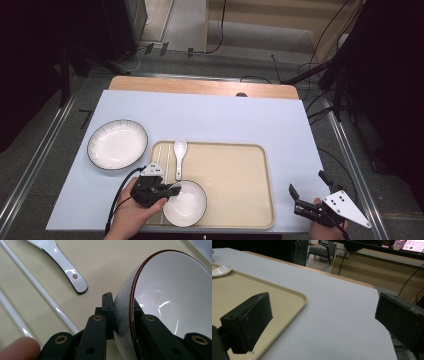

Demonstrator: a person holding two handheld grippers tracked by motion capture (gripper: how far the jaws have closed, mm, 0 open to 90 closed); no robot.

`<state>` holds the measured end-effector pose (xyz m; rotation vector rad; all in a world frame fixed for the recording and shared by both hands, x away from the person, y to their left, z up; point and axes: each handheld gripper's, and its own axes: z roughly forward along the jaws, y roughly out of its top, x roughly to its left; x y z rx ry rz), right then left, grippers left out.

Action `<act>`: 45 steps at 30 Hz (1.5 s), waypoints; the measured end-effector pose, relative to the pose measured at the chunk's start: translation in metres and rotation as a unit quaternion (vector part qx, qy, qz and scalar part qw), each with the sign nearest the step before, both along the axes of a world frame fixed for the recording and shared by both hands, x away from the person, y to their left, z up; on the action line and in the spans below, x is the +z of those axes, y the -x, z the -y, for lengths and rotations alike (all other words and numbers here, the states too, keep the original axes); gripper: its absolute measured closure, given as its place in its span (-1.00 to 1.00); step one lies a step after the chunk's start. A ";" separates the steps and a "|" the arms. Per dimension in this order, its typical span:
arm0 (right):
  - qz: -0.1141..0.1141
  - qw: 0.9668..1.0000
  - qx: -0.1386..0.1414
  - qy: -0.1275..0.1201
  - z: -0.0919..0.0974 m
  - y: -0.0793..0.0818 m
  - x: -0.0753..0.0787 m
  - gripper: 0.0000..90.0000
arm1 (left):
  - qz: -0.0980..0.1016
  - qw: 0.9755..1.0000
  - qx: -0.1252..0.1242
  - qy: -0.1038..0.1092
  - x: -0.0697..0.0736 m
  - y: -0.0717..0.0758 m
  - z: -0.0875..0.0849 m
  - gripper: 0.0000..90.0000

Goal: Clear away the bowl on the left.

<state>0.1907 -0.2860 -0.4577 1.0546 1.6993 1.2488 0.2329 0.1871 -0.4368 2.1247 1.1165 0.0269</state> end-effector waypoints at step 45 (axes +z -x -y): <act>-0.003 1.000 0.000 0.003 -0.001 -0.002 -0.001 -0.97 | 0.065 0.993 0.047 0.082 0.016 -0.012 -0.048 -1.00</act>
